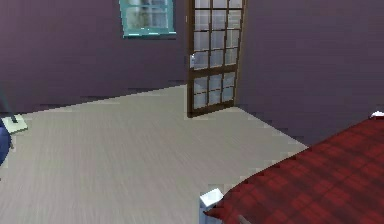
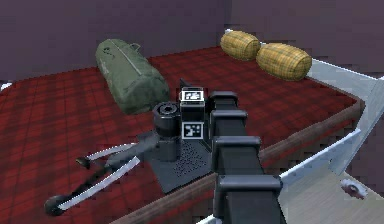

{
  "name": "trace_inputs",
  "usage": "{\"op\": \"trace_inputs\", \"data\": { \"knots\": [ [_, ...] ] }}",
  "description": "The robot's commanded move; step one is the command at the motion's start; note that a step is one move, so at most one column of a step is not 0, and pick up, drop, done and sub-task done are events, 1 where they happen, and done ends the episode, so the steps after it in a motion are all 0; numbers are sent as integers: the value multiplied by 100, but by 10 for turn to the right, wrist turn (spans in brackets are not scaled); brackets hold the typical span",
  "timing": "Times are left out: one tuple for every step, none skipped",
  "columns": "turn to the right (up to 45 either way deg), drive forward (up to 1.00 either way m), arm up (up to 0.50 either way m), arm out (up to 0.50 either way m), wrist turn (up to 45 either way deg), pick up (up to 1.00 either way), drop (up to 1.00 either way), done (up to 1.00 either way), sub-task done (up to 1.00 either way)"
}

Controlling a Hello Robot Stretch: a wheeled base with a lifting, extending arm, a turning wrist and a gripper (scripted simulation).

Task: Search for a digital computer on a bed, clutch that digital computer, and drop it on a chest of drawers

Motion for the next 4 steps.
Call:
{"op": "trace_inputs", "data": {
  "knots": [
    [0,0,0,0,450,0,0,0,0],
    [0,0,0,0,240,0,0,0,0],
    [0,0,-30,0,0,0,0,0,0],
    [0,0,0,0,0,100,0,0,0]
  ]
}}
